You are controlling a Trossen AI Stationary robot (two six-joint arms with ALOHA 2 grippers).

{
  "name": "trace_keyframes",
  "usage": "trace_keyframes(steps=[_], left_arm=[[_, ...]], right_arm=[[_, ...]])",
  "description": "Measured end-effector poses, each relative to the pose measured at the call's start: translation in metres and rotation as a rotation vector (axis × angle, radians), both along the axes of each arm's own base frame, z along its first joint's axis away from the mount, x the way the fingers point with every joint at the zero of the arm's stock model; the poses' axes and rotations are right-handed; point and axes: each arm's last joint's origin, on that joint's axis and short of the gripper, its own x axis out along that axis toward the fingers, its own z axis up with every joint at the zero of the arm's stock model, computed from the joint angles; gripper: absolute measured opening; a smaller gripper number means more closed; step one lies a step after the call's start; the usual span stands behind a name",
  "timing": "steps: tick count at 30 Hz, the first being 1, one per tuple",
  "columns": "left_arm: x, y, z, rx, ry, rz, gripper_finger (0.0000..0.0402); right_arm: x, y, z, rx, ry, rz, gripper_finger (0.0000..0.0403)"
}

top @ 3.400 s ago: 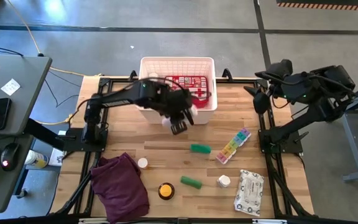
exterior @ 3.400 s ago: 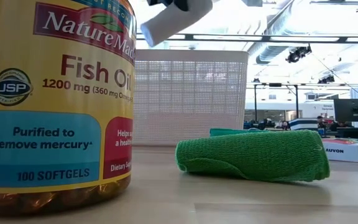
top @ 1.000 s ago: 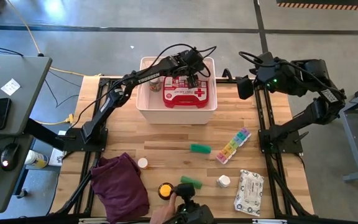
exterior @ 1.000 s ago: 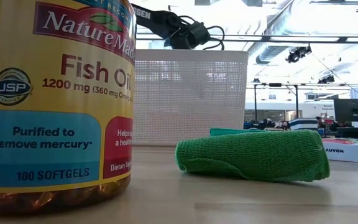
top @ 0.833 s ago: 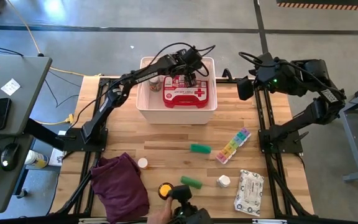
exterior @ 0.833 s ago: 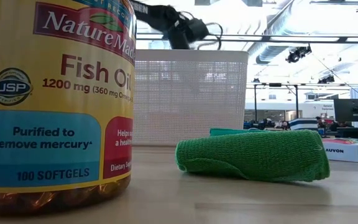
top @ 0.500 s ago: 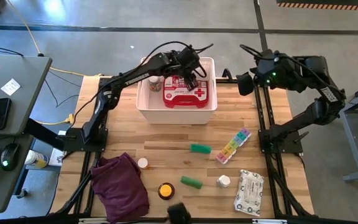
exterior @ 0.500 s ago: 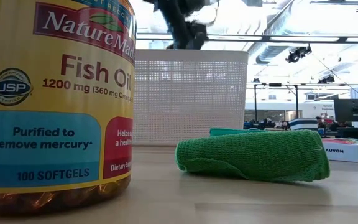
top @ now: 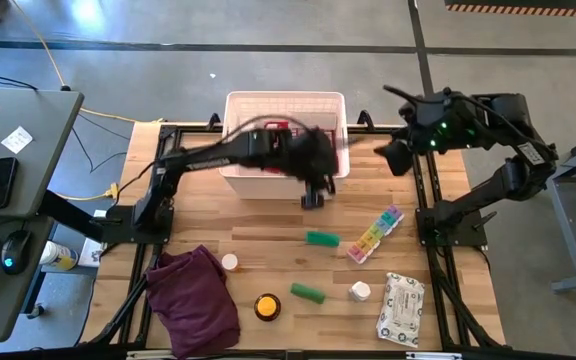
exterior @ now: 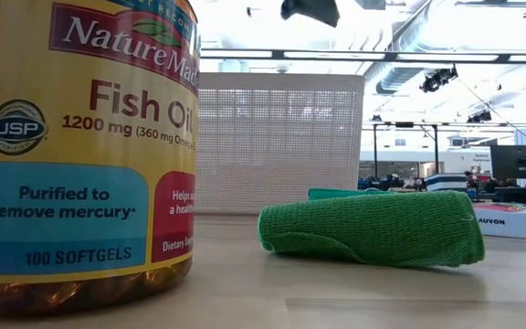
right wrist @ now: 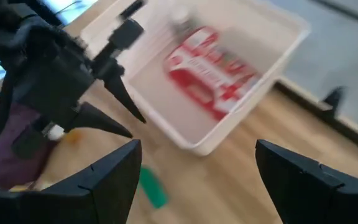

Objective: Pick & place medical supplies in basket/bin
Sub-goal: Put the blue bandage into the white bin

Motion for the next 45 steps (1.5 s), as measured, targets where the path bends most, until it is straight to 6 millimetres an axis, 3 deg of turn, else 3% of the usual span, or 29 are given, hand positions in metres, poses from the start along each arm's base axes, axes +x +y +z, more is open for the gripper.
trace_keyframes(steps=[3, 8, 14, 19, 23, 35, 45], left_arm=[[0.009, -0.028, -0.009, -0.012, 0.002, -0.02, 0.0139], [0.032, -0.051, -0.049, -0.185, 0.101, -0.061, 0.0139], [0.053, -0.053, -0.095, -0.282, 0.217, -0.057, 0.0167], [0.053, -0.053, -0.094, -0.279, 0.216, -0.063, 0.0205], [0.052, -0.054, -0.105, -0.267, 0.264, -0.073, 0.0244], [0.055, -0.054, -0.144, -0.243, 0.312, -0.09, 0.0348], [0.053, -0.066, -0.173, -0.077, 0.351, -0.125, 0.0326]], right_arm=[[-0.002, 0.012, 0.001, 0.034, -0.016, 0.07, 0.0304], [-0.017, 0.03, 0.007, 0.067, -0.06, 0.178, 0.0304], [-0.049, 0.044, 0.015, 0.134, -0.152, 0.236, 0.0304], [-0.074, 0.046, 0.021, 0.136, -0.228, 0.221, 0.0304], [-0.085, 0.045, 0.023, 0.091, -0.265, 0.207, 0.0304], [-0.085, 0.043, 0.024, -0.012, -0.259, 0.204, 0.0304], [-0.085, 0.042, 0.024, -0.062, -0.258, 0.186, 0.0304]])
